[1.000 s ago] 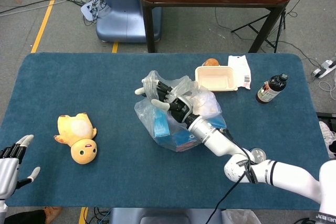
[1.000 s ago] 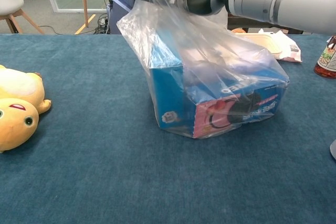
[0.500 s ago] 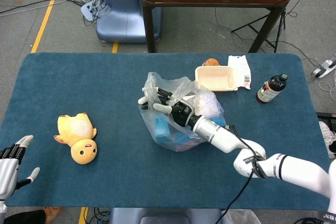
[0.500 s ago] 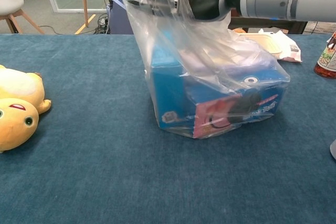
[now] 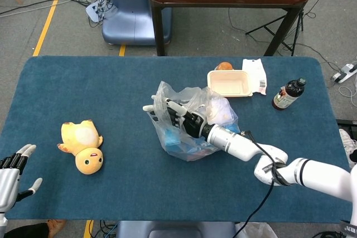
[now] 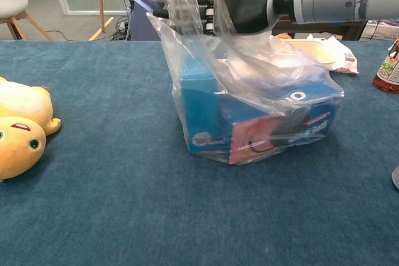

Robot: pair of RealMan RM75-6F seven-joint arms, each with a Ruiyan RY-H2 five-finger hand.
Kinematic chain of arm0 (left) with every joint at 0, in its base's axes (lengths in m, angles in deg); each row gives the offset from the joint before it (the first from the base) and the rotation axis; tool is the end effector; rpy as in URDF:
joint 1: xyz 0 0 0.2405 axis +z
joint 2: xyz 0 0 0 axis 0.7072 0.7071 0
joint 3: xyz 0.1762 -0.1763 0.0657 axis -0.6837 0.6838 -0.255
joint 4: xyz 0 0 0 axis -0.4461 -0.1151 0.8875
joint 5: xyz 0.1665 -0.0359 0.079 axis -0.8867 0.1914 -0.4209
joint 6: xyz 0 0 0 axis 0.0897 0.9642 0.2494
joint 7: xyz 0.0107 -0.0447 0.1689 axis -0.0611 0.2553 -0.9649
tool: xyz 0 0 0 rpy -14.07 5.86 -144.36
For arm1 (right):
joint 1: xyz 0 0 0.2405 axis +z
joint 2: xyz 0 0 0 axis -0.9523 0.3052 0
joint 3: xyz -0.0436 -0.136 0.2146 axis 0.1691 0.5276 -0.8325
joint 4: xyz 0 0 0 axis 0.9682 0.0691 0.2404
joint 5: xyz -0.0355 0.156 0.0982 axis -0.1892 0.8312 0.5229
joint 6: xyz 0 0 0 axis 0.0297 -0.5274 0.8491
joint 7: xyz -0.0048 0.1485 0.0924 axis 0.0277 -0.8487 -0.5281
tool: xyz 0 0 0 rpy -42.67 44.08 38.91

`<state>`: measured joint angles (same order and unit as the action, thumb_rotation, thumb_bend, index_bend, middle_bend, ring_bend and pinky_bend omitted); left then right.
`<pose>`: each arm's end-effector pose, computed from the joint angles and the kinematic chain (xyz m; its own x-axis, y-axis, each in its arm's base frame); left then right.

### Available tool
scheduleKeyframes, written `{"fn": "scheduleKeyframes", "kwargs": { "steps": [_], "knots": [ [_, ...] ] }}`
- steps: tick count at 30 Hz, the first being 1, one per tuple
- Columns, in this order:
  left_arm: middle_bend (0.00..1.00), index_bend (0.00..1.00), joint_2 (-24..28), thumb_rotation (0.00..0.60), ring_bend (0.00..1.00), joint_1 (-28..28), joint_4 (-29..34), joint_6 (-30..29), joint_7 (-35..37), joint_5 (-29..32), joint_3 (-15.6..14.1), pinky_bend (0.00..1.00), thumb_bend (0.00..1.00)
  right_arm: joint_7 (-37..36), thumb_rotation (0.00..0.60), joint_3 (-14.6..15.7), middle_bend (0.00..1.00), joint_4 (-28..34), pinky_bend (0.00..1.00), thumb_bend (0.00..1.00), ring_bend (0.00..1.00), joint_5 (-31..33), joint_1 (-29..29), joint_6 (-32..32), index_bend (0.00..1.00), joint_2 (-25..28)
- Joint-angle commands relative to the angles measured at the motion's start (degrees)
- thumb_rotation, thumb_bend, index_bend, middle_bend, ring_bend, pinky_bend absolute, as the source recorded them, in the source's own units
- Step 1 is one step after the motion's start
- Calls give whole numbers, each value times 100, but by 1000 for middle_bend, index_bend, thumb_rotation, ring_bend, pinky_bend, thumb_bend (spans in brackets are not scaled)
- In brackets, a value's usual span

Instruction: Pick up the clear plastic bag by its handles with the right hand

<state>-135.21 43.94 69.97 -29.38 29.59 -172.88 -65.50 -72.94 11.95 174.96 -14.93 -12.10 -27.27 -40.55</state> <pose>-0.2851 0.1837 0.1928 0.4858 0.0033 0.8741 0.8736 0.0319 -0.4856 -0.0141 -0.3844 0.0315 -0.7619 -0.6275 -0.1603 -0.2971 0.5586 -0.7744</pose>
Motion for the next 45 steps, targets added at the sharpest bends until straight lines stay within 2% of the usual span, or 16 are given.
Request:
{"fn": "scheduleKeyframes", "kwargs": {
  "steps": [1, 4, 7, 11, 14, 17, 26, 31, 36, 45],
  "knots": [
    [162, 146, 0, 600, 209, 0, 3, -6, 1, -6, 3, 221, 211, -244, 262, 93, 161, -117, 59, 0, 78, -71, 121, -201, 68, -42],
    [162, 146, 2, 600, 209, 3, 11, -14, -6, -22, -2, 221, 211, -460, 243, 184, 162, -245, 50, 0, 76, -127, 277, -287, 85, -81],
    [162, 145, 4, 600, 209, 13, 14, -32, -5, -29, -4, 221, 211, -614, 243, 279, 190, -341, 50, 0, 76, -160, 399, -339, 191, -88],
    [162, 146, 2, 600, 209, 22, 4, -40, 4, -34, -9, 221, 211, -635, 242, 363, 283, -414, 50, 0, 82, -47, 442, -435, 319, -106],
    [162, 146, -1, 600, 209, 15, 0, -33, 13, -46, -8, 221, 211, -540, 242, 354, 374, -436, 50, 0, 146, 153, 407, -516, 401, -136],
    [162, 146, -1, 600, 209, 7, 1, -29, 17, -57, -4, 221, 211, -398, 245, 313, 461, -424, 90, 0, 237, 379, 339, -595, 490, -176],
    [162, 146, 0, 600, 210, 7, 5, -32, 18, -67, -4, 221, 211, -322, 345, 170, 533, -393, 271, 8, 355, 790, 125, -805, 572, -244],
    [162, 146, -1, 600, 209, 4, 1, -39, 28, -88, -3, 221, 211, -363, 353, 93, 542, -389, 432, 13, 409, 826, 38, -907, 583, -277],
    [162, 146, -4, 600, 210, 15, -9, -52, 34, -95, -9, 221, 211, -510, 357, 19, 555, -389, 471, 16, 457, 825, -35, -991, 594, -253],
    [162, 146, -19, 600, 210, -5, -43, -11, 49, -81, -5, 221, 211, -949, 359, -110, 553, -451, 471, 36, 458, 784, -254, -1340, 596, -267]
  ]
}}
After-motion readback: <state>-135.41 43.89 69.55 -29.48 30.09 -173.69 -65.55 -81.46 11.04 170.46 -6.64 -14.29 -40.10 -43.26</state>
